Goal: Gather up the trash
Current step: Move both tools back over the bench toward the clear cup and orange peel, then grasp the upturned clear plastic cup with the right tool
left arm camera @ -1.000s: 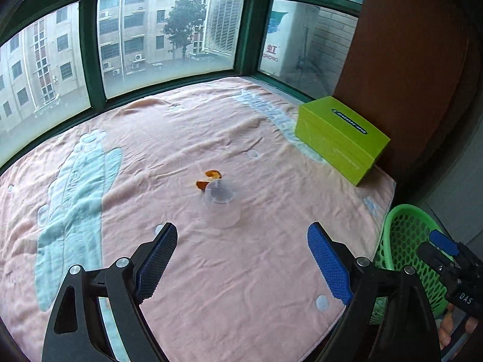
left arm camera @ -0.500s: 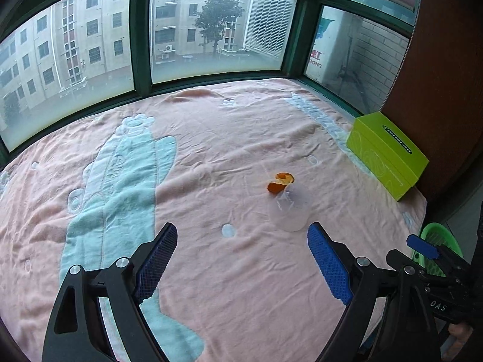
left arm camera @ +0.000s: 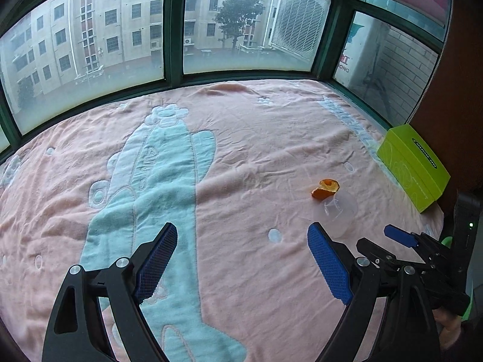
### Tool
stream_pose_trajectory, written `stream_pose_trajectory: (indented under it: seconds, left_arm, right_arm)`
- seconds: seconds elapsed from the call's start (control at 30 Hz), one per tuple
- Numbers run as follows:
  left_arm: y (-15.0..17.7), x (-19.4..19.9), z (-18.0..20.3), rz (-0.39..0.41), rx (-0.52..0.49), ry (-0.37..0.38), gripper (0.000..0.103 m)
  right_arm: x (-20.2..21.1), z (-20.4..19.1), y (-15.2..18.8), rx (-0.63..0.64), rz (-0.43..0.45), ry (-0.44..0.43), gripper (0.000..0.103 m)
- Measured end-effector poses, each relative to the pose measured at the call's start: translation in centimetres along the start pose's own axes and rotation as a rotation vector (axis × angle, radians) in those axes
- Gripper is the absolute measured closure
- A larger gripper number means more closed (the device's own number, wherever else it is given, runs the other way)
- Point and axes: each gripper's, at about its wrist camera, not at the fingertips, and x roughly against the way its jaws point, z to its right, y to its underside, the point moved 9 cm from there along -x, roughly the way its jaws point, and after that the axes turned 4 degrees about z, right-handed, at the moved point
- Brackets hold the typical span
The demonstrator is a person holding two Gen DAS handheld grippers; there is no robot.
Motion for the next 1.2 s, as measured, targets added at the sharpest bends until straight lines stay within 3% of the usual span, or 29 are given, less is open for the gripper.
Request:
stream_pose_trajectory:
  seconds: [0.43, 0.5, 0.6, 0.63, 0.93, 1.2]
  left_arm:
    - [0.2, -1.7, -1.8, -0.031, 0.029, -0.011, 0.018]
    - [0.3, -1.8, -1.8, -0.033, 0.029, -0.011, 0.018]
    - [0.3, -2.1, -1.9, -0.037, 0.035, -0.012, 0.018]
    - [0.3, -2.2, -1.8, -0.040, 0.039, -0.011, 0.018]
    - [0.4, -2.9, -0.6, -0.049, 0.036, 0.004, 0.018]
    - [0.8, -4.1, 2.9, -0.068, 0.015, 0.046, 0.018]
  right_arm:
    - [-5.0, -0.8, -1.1, 0.013, -0.048, 0.018, 0.023]
    - [-5.6, -0.7, -1.1, 0.000, -0.058, 0.016, 0.025]
    - [-6.1, -0.5, -1.0, -0.007, -0.070, 0.016, 0.036]
    - [-6.1, -0.5, -1.0, -0.008, -0.072, 0.015, 0.041]
    - [-3.7, 0.3, -0.4, -0.023, -0.048, 0.012, 0.042]
    - [-0.4, 2.4, 0.9, -0.057, -0.028, 0.034, 0.042]
